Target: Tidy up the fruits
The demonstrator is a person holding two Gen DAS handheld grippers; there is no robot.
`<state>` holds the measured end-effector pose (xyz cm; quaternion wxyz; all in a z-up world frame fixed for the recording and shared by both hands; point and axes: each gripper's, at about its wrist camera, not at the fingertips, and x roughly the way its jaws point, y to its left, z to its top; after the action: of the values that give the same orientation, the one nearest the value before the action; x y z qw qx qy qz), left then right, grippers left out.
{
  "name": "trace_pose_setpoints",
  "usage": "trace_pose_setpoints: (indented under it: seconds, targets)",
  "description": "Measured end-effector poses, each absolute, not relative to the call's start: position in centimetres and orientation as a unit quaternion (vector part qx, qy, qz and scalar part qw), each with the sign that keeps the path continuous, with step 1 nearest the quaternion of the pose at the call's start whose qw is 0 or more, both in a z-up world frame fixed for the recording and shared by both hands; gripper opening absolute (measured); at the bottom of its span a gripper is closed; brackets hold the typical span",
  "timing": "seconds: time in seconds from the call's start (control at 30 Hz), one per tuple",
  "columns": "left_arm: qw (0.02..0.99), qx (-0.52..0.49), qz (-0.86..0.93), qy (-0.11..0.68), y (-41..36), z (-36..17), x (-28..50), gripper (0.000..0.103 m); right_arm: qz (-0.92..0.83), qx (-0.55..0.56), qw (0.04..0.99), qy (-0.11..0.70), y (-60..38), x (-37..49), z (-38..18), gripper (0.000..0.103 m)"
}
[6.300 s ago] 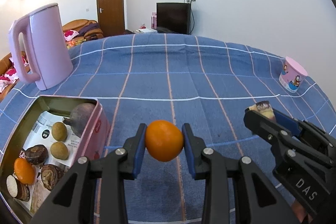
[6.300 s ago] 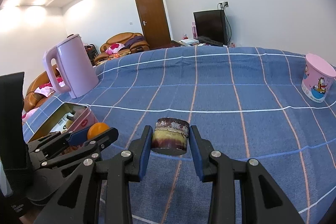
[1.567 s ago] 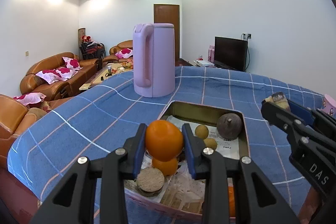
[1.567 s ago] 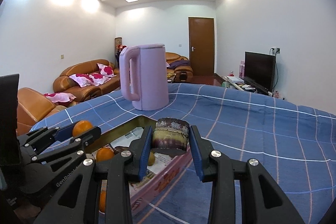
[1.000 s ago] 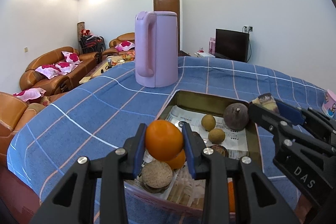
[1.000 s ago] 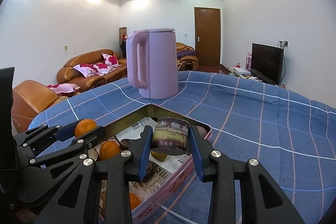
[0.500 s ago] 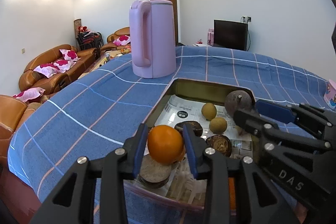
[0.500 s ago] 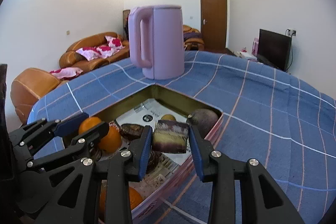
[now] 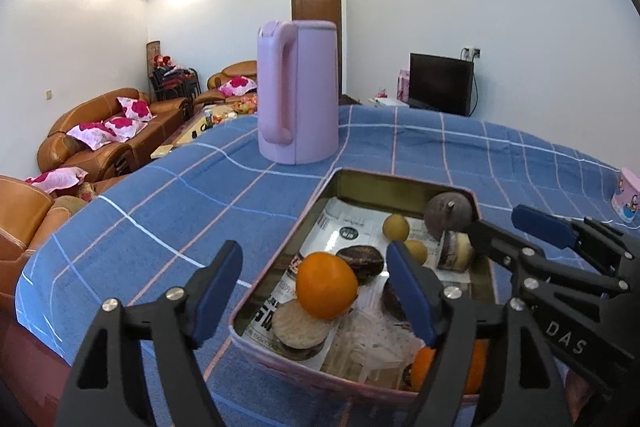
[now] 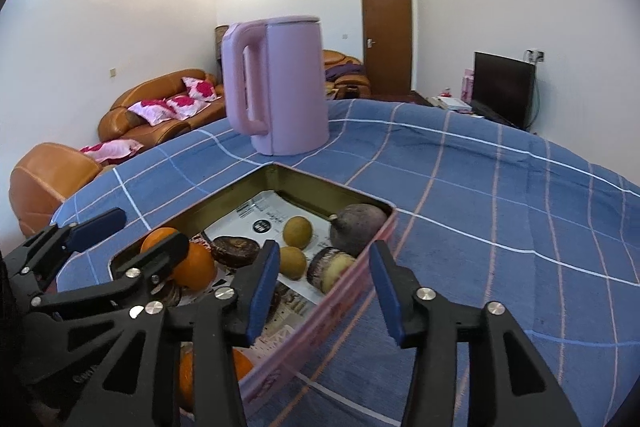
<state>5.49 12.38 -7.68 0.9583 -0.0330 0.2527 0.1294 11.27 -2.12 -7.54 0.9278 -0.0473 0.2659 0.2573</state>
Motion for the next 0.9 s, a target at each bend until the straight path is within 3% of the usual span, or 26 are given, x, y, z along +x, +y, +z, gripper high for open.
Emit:
trace_pose_setpoints:
  seconds: [0.47,0.9]
  targets:
    - [0.967,-0.042,0.121,0.220,11.6,-5.4,3.9,0.094,0.216,-0.043,0.951,0.220,-5.8,7.7,-4.8,0.059]
    - [0.970,-0.036,0.117,0.209,10.9,-4.5,3.1,0.097,0.197,-0.026,0.959,0.201,-7.9,6.2,-3.5,0.065]
